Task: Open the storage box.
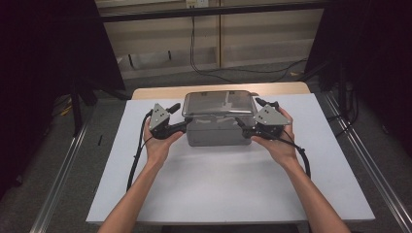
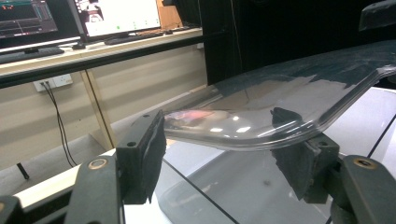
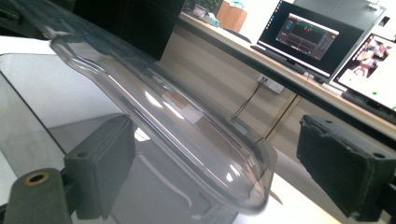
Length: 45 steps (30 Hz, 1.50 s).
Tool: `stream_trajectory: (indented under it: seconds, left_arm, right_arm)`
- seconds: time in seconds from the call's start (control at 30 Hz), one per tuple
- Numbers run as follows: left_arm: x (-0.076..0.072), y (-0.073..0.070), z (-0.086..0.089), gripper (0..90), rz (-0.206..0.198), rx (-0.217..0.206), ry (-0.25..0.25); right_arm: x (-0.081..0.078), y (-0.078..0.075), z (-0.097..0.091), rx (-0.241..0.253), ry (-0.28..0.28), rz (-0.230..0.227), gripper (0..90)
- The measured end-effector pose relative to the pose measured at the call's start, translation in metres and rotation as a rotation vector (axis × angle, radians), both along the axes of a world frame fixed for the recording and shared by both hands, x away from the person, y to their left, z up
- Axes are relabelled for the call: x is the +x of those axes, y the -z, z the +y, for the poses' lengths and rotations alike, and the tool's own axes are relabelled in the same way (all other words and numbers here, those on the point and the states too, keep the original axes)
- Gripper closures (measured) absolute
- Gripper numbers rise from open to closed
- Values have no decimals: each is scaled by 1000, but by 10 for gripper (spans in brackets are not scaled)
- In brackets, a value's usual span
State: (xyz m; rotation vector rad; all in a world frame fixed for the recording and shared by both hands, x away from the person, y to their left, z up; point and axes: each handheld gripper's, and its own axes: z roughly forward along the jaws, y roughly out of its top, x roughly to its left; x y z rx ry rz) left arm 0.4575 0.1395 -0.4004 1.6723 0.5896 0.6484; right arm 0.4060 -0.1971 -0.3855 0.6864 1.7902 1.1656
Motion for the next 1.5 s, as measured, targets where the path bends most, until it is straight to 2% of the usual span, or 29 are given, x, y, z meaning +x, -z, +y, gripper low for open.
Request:
stream_trajectory:
  seconds: [0.23,0.47,0.6,0.67,0.8,0.87,1.1,1.17,1.3,1.5]
  left_arm:
    - [1,-3,0,373,-1,5,2]
    - [4,-7,-1,384,-6,-6,5]
    - [7,-10,-1,395,-9,-2,11]
    - [8,-10,-2,399,-3,-14,9]
    - [11,-12,-2,439,-10,-8,9]
    - [12,-13,-2,439,-1,-10,16]
    - [14,-15,-2,469,-3,-7,21]
    - [14,-15,-2,477,-1,-11,20]
    - [16,-16,-2,489,1,-18,21]
    - [18,-18,-2,498,3,-23,16]
  right_arm:
    - [7,4,-10,90,-20,45,154]
    - [15,7,-15,117,-14,41,208]
    - [20,7,-16,109,-19,29,247]
    - [22,6,-16,112,-19,24,259]
    - [25,7,-17,126,-21,23,314]
    - [27,8,-18,129,-22,26,343]
    - [34,3,-15,107,-45,35,380]
    - [35,3,-15,108,-35,23,396]
    - [38,5,-18,103,-31,27,437]
    - [41,5,-19,116,-34,11,541]
